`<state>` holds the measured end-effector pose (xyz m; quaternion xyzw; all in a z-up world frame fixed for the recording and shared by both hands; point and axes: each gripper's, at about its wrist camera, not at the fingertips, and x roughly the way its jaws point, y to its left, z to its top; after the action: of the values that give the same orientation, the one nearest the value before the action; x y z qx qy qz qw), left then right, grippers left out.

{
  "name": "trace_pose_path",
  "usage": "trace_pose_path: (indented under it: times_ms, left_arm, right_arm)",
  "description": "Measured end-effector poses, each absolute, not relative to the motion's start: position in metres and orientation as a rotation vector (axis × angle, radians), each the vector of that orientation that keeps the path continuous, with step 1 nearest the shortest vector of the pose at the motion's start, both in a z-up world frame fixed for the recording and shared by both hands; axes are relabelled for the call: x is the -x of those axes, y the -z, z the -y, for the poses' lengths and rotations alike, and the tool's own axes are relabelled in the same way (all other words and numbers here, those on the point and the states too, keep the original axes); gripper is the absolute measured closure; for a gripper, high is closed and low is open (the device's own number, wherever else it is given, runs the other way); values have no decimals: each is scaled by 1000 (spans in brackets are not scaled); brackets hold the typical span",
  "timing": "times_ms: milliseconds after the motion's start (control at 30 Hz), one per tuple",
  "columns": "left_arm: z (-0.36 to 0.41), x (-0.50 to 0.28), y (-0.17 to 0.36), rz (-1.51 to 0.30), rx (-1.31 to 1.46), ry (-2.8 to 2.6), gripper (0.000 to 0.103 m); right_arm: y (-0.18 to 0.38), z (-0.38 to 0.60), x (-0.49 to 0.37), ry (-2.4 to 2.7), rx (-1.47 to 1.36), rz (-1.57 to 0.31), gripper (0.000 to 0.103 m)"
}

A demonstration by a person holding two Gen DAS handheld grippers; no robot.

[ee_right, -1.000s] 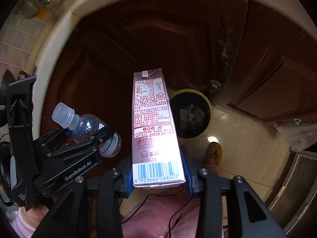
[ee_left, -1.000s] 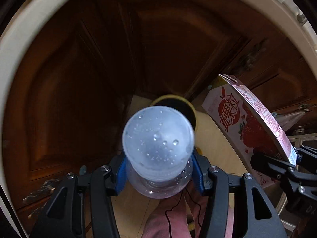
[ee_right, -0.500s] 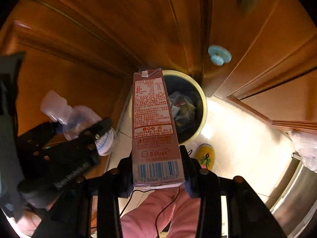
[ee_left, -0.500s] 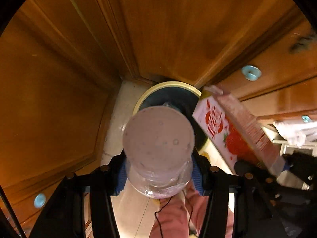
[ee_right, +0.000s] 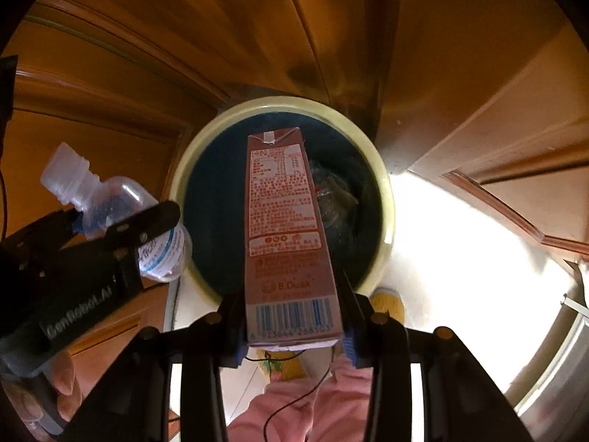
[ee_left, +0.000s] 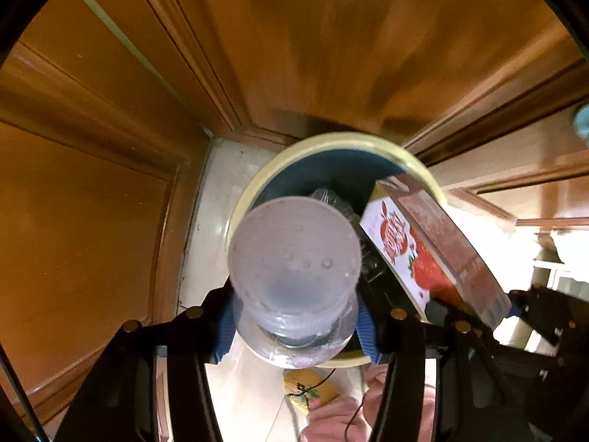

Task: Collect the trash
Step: 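Carry bottle and carton down to the bin and open both tools, then raise both tools back toward the counter items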

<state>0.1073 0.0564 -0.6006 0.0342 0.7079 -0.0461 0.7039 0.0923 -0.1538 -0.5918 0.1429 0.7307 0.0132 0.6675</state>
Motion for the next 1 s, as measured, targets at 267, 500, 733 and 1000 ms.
trace_pose_path:
  times_ms: [267,500,733,1000]
  left_arm:
    - [-60,-106,628,-1596,-103,72,34]
    - [-69,-101,612,-1580,-68,33,23]
    - [-69,-94,575,-1564,-55,24,23]
    - [-68,-90,493,-1515,-43,42,23]
  right_arm:
    - [610,159,-101,-38,-371,-1636,52]
    - [587,166,-88,-33,-379,-1611,43]
    - [539,164,-69,-44,-374,-1590,43]
    - [459,157,-64,-51,-360,-1525,43]
